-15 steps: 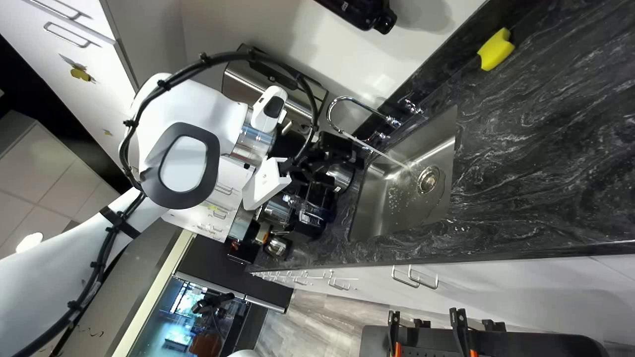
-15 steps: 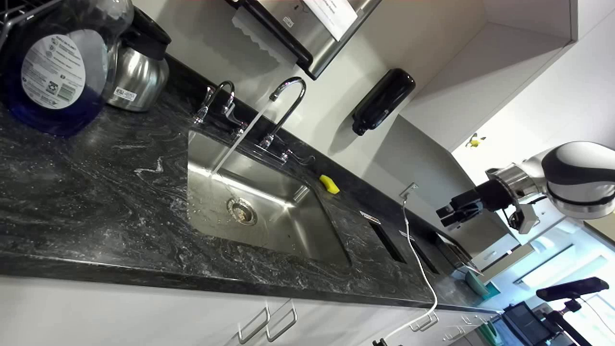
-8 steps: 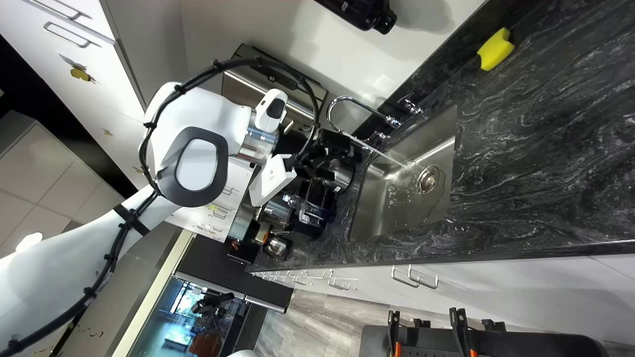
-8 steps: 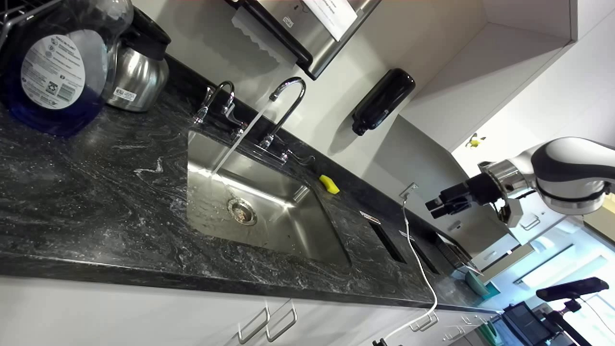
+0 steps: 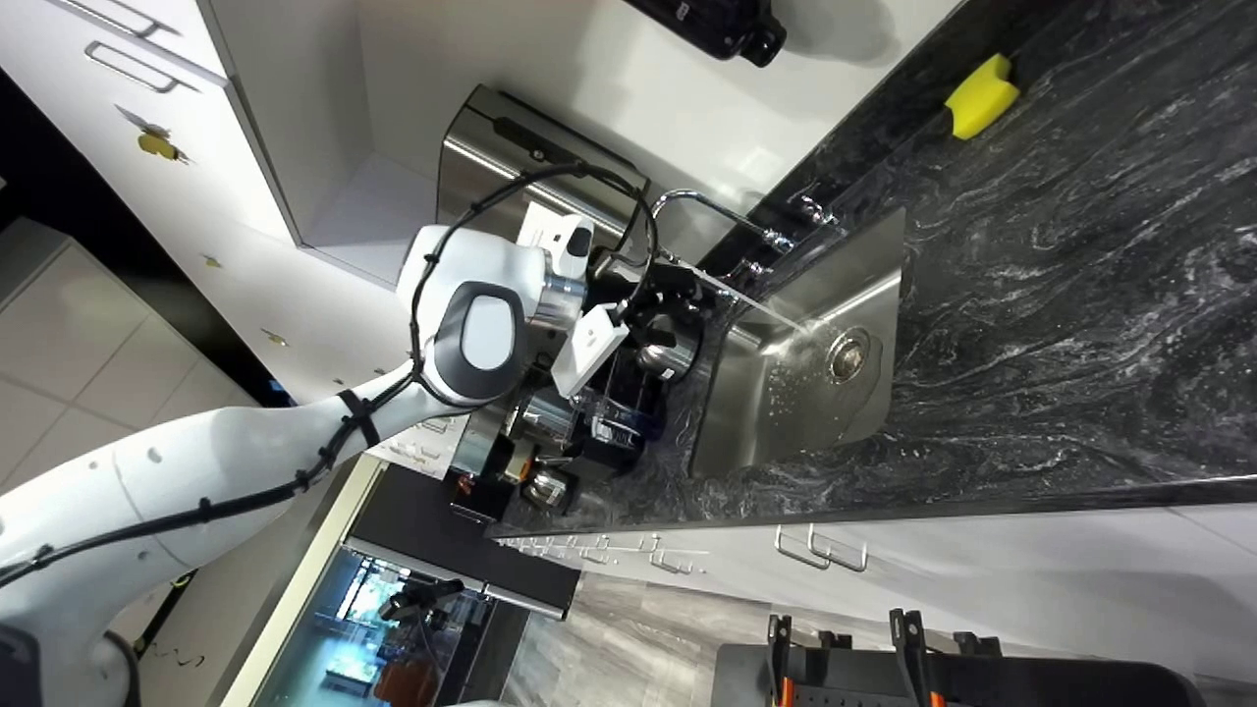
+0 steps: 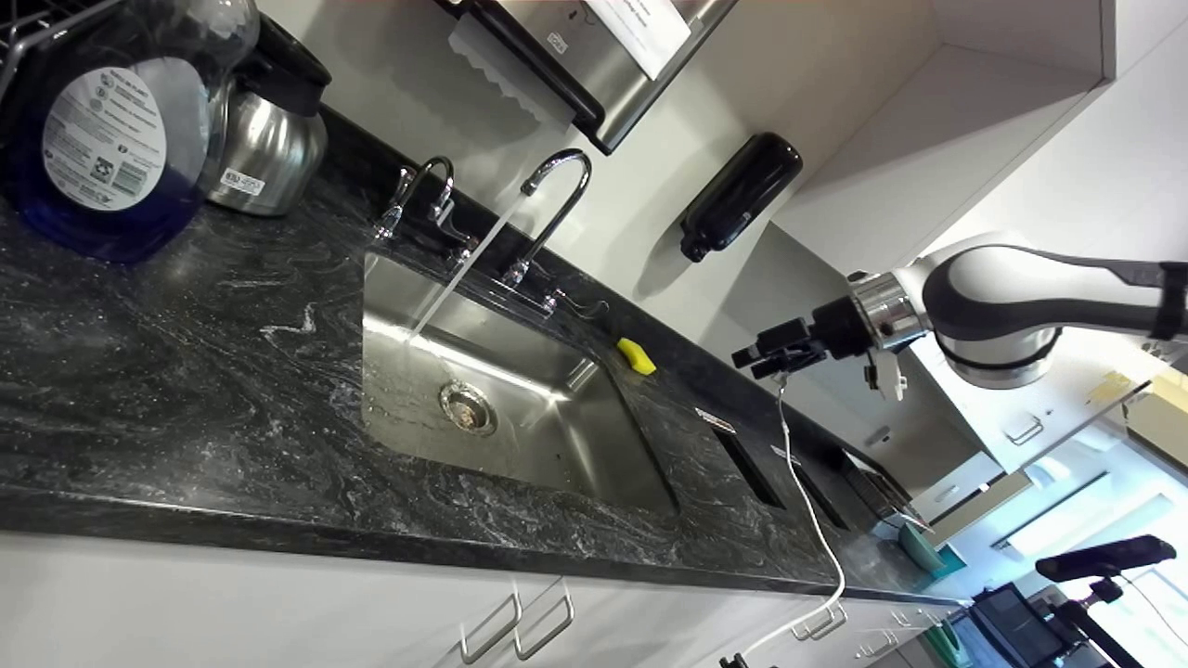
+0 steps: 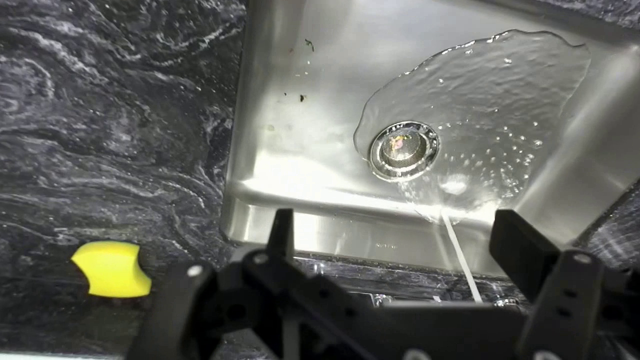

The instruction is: Close the tap with the right handle of the tap

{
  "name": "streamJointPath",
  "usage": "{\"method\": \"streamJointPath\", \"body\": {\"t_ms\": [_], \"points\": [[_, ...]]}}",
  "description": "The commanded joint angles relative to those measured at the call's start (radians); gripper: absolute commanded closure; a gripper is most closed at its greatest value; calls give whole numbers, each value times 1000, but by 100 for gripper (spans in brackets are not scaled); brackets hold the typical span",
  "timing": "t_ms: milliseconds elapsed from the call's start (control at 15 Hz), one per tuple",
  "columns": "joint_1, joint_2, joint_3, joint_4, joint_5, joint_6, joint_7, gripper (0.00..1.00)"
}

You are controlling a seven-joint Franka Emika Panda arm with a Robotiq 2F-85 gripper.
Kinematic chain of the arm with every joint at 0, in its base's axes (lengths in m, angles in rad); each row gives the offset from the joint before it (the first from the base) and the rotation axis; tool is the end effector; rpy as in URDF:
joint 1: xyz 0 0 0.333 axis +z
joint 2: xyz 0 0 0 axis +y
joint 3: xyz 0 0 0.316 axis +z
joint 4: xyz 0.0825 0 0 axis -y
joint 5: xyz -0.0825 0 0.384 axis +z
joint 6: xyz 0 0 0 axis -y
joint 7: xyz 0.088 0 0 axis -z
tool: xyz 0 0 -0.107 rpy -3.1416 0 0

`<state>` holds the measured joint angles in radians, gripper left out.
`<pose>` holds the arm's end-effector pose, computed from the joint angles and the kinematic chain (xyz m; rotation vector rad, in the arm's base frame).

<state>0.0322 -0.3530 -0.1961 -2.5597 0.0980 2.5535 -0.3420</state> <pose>0.4395 -0.0749 0.4225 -3.0397 -0.1613 -0.5547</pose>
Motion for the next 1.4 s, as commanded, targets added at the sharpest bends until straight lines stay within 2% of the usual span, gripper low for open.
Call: {"method": "streamJointPath", "body": {"t_ms": [0,200,400,467,933,1000,1133,1333], "points": [[6,179,57,127,-4,49,67,0],[-11,300,105,246,-41,30,129,0],[-20,367,127,333,-87,-5,174,0],[-20,317,128,259,-56,34,139,0],[-23,343,131,275,-44,32,134,0],[-24,361,132,283,-54,64,153,0],[-19,407,138,321,2,77,114,0],[-21,498,155,405,1,112,123,0]]}}
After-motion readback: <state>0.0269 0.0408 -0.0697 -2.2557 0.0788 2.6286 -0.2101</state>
